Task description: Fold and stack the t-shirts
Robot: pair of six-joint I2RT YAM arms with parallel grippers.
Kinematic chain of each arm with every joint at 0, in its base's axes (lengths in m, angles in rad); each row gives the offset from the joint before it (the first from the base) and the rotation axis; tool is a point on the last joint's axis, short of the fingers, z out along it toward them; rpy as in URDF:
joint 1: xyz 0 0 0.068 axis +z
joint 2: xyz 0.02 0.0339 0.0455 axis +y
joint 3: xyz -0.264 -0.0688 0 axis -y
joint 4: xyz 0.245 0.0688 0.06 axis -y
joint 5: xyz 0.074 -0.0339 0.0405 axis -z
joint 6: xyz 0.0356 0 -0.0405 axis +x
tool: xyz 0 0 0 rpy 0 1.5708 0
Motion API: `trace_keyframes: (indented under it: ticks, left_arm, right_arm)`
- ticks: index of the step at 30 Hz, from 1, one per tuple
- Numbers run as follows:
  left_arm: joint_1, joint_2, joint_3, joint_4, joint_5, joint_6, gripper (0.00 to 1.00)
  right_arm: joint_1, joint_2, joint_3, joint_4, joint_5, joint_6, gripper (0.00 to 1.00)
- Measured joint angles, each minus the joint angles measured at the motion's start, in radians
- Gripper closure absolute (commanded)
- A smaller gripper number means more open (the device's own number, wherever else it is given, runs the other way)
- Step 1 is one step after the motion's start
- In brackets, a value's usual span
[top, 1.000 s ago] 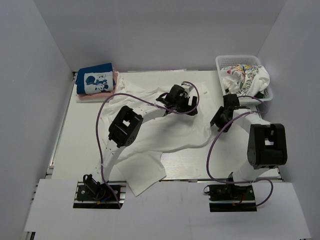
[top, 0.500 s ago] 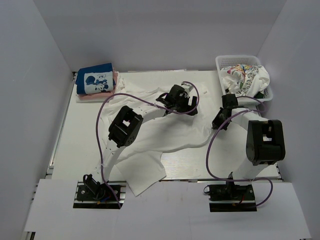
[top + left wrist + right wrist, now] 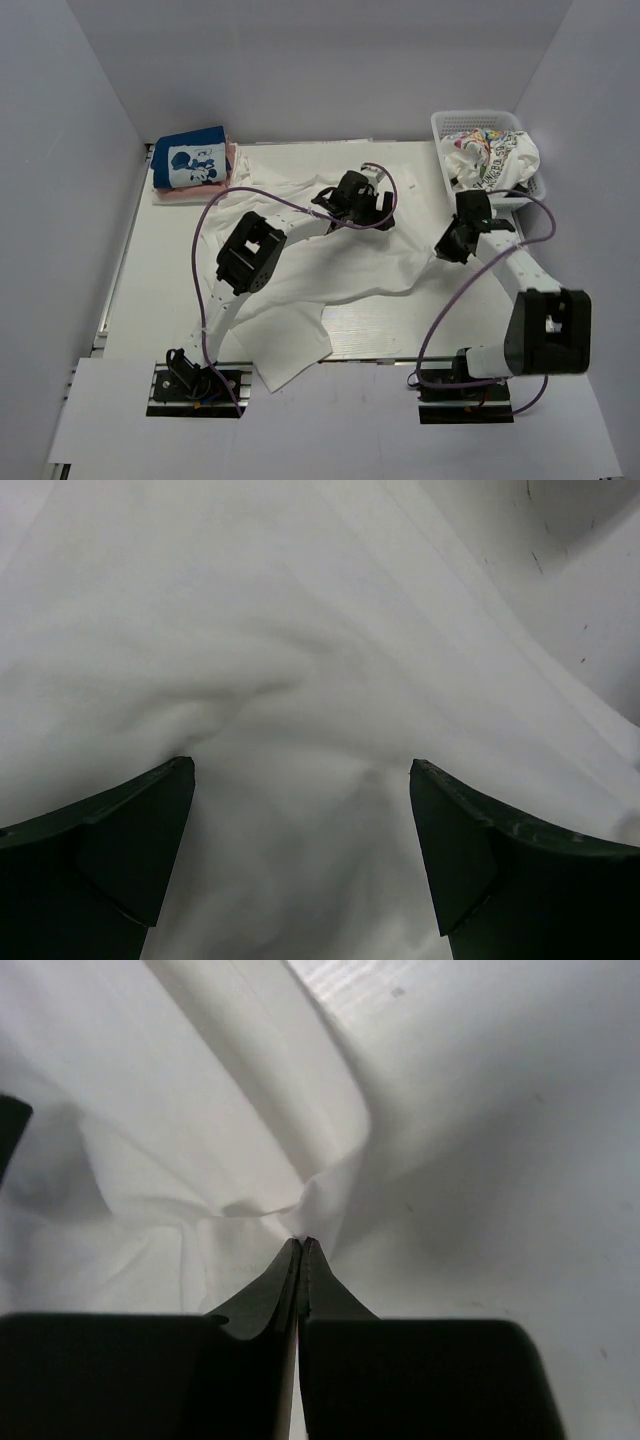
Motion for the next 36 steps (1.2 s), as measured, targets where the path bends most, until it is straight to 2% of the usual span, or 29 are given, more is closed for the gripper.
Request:
trace_keyframes:
  ticks: [6, 11, 12, 13, 16, 18, 19, 22, 25, 31, 36]
  left_arm:
    - [0.000, 0.002, 0.009, -0.010, -0.012, -0.019, 0.00]
    - [-0.010, 0.002, 0.009, -0.013, 0.008, -0.036, 0.00]
    - [-0.013, 0.002, 0.009, -0.013, 0.012, -0.039, 0.00]
    - [-0.015, 0.002, 0.009, -0.013, 0.015, -0.041, 0.00]
    - [-0.017, 0.002, 0.009, -0.011, 0.007, -0.039, 0.00]
    - [-0.013, 0.002, 0.009, -0.011, -0.001, -0.037, 0.00]
    - [-0.010, 0.002, 0.009, -0.011, -0.003, -0.036, 0.00]
    - [-0.006, 0.002, 0.009, -0.011, -0.006, -0.036, 0.00]
    - [-0.006, 0.002, 0.009, -0.011, -0.006, -0.034, 0.00]
    - [-0.006, 0.002, 0.009, -0.009, -0.006, -0.033, 0.00]
    - [-0.006, 0.002, 0.008, -0.009, -0.006, -0.032, 0.00]
  right_arm:
    - [-0.002, -0.264, -0.153, -0.134, 0.057, 0.036, 1.00]
    - [-0.012, -0.299, -0.233, -0.178, 0.078, 0.102, 1.00]
    - [-0.019, -0.296, -0.235, -0.186, 0.091, 0.121, 0.97]
    - [-0.026, -0.294, -0.235, -0.191, 0.107, 0.140, 0.80]
    - [-0.056, -0.294, -0.236, -0.255, 0.195, 0.175, 0.79]
    - [-0.097, -0.294, -0.238, -0.306, 0.253, 0.196, 0.60]
    - [-0.114, -0.296, -0.238, -0.322, 0.276, 0.206, 0.56]
    - [-0.149, -0.309, -0.237, -0.364, 0.319, 0.198, 0.09]
    - [-0.159, -0.336, -0.231, -0.364, 0.285, 0.130, 0.09]
    - [-0.137, -0.401, -0.220, -0.232, 0.000, 0.008, 0.09]
    - [-0.112, -0.396, -0.202, -0.193, -0.094, -0.016, 0.09]
